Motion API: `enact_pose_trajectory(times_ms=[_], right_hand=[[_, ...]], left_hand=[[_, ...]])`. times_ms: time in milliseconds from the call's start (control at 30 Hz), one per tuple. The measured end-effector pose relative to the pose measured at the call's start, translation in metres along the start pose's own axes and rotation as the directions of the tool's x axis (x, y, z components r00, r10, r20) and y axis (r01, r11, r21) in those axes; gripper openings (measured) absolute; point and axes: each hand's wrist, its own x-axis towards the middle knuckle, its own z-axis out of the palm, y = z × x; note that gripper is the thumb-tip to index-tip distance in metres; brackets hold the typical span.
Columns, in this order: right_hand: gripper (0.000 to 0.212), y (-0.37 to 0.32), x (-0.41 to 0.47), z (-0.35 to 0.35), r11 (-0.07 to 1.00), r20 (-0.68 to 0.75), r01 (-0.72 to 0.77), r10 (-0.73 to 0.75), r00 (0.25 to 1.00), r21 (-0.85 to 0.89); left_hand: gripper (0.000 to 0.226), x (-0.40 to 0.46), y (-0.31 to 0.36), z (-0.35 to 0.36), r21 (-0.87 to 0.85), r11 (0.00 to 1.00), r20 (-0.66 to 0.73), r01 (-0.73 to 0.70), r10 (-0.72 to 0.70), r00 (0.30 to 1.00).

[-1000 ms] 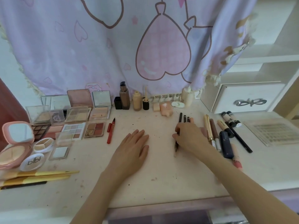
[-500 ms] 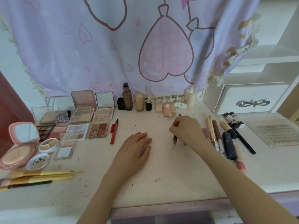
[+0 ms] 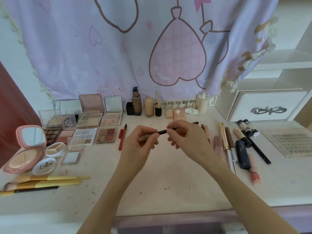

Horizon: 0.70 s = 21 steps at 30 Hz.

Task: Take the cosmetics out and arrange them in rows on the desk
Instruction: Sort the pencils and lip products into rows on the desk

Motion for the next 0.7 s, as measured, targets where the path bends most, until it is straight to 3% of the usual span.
enact_pose_trajectory(times_ms=[67,133,200,367,467,533,700], right_hand=[[0.012,-0.002,-0.002,-0.002,0.935,0.025,0.124,-0.123,0.992,-0.333],[0.018,-0.005,-0.005,-0.002,0.829,0.04,0.269,-0.287,0.957,-0.49],[0.02,-0.006,-0.005,0.001,0.806,0.079,0.385,-0.393,0.916,-0.45],[0.02,-0.011,-0.006,0.01,0.903,0.219,0.333,-0.279,0.935,-0.271],[0.023,-0.015,-0.011,0.013,0.969,0.308,0.235,-0.201,0.93,-0.077],[0.025,-0.016,-0.013,0.016,0.976,0.355,0.213,-0.186,0.916,-0.038],[0.021,-0.015,-0.012,0.025,0.972,0.28,0.228,-0.203,0.938,-0.059]], left_hand=[[0.008,0.003,0.005,-0.01,-0.13,0.991,0.009,0.042,-0.041,0.999],[0.006,0.007,0.01,-0.019,-0.24,0.969,0.005,0.067,-0.067,0.998],[0.019,0.011,0.013,-0.025,-0.312,0.944,0.013,0.11,-0.112,0.994],[0.028,0.013,0.007,-0.035,-0.371,0.922,0.047,0.112,-0.102,0.994],[0.027,0.01,0.006,-0.037,-0.584,0.797,0.119,0.153,-0.102,0.988],[0.029,0.009,0.007,-0.035,-0.675,0.713,0.128,0.19,-0.141,0.982],[0.024,0.014,0.008,-0.028,-0.743,0.649,0.017,0.163,-0.226,0.974]])
